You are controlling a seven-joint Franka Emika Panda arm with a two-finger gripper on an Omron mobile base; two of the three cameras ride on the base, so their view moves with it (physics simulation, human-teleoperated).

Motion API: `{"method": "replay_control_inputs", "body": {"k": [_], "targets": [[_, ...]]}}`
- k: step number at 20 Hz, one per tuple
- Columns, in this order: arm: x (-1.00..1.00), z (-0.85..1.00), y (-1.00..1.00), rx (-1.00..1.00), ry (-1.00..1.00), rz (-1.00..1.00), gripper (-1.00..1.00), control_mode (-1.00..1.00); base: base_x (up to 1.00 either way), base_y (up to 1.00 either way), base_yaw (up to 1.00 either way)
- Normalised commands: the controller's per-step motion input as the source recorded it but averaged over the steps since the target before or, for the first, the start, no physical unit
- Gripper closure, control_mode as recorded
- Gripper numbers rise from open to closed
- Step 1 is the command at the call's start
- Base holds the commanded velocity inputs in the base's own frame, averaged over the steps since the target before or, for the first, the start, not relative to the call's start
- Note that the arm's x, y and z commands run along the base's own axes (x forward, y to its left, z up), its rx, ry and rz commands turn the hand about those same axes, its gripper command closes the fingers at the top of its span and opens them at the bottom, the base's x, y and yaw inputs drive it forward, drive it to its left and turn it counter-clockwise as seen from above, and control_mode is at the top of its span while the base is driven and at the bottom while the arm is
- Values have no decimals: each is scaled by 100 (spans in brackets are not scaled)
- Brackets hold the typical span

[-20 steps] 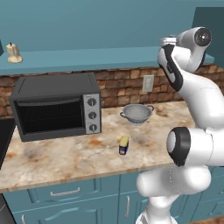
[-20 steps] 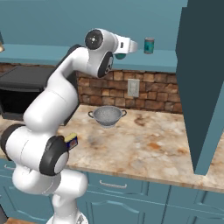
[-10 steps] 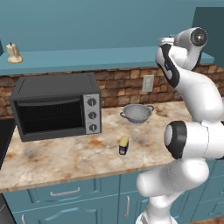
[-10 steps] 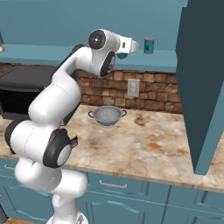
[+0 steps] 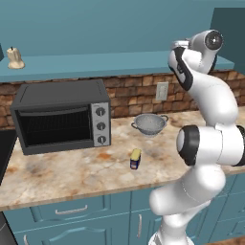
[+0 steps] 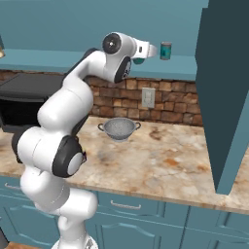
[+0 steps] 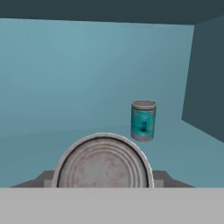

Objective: Pick the cans from the counter and place them in their designated side in the cabinet.

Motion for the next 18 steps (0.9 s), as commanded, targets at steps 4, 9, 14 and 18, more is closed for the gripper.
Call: {"method": "replay_control_inputs", "body": {"k": [4,9,14,18], "targets": [[21,-2,-10,0,0,0,100,-100,0,0,0],[20,-4,-11,0,0,0,100,-100,0,0,0],[17,-8,-8,1,0,0,100,-100,0,0,0],[20,-12,-6,1,1,0,100,-100,0,0,0]]}}
